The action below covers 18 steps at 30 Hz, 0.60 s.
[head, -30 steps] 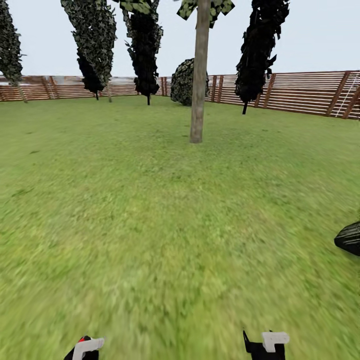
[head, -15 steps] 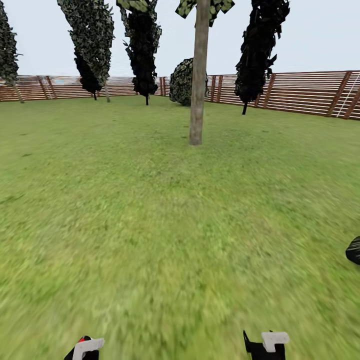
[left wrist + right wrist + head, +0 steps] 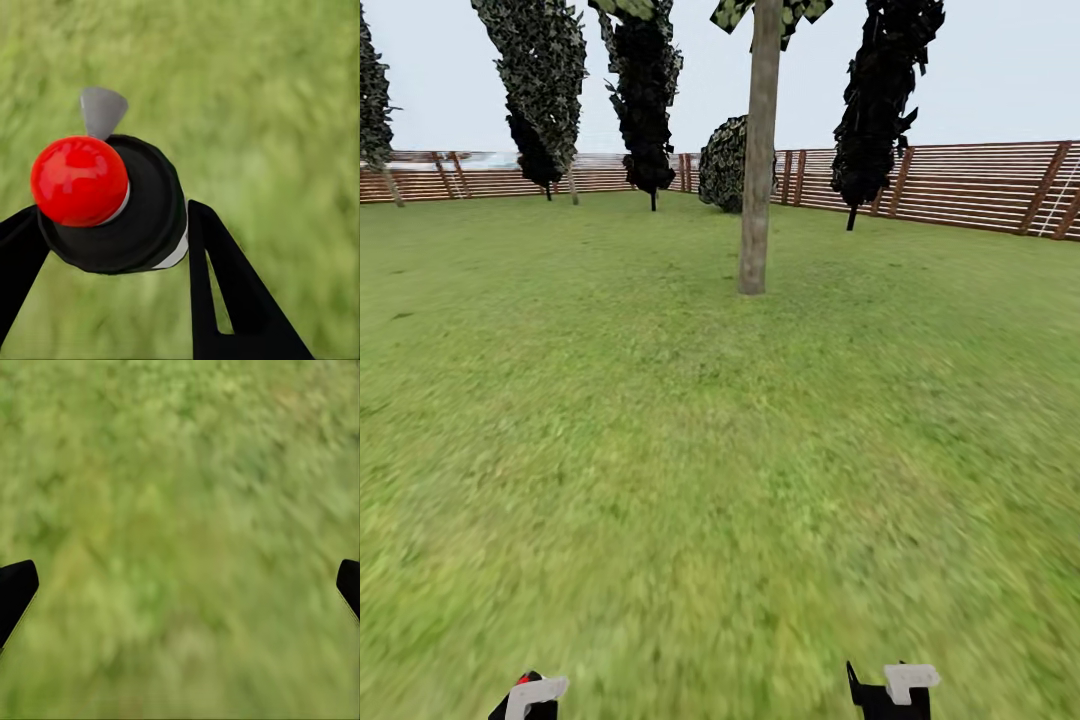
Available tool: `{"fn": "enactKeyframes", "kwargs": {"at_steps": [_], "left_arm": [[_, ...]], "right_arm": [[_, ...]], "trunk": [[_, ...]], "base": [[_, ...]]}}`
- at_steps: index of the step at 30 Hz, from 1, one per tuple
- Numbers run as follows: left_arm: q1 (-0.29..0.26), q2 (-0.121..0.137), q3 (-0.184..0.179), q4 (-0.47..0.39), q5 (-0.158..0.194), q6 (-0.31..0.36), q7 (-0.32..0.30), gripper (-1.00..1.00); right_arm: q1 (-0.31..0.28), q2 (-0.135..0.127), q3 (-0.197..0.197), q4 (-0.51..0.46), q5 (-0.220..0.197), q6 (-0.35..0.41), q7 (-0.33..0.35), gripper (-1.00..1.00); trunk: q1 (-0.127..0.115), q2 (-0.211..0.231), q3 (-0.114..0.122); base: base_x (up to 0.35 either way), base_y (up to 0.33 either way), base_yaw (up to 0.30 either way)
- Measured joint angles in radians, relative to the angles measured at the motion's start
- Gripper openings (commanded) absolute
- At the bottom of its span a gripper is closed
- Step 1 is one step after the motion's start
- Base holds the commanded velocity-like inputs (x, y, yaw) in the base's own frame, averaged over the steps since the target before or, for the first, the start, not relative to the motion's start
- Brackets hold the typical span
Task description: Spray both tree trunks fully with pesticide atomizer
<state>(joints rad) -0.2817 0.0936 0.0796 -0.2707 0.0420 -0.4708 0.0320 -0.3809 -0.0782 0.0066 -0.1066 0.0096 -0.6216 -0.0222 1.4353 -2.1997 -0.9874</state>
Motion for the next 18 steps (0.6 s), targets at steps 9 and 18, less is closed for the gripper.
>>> {"fn": "enactKeyframes", "kwargs": {"at_steps": [9, 18], "left_arm": [[0.0, 0.0, 0.0, 0.001, 0.0, 0.0, 0.0, -1.0], [0.0, 0.0, 0.0, 0.0, 0.0, 0.0, 0.0, -1.0]], "right_arm": [[0.0, 0.0, 0.0, 0.0, 0.0, 0.0, 0.0, 1.0], [0.0, 0.0, 0.0, 0.0, 0.0, 0.0, 0.0, 1.0]], "trunk": [[0.0, 0.0, 0.0], [0.0, 0.0, 0.0]], "base": [[0.339, 0.0, 0.0], [0.339, 0.0, 0.0]]}}
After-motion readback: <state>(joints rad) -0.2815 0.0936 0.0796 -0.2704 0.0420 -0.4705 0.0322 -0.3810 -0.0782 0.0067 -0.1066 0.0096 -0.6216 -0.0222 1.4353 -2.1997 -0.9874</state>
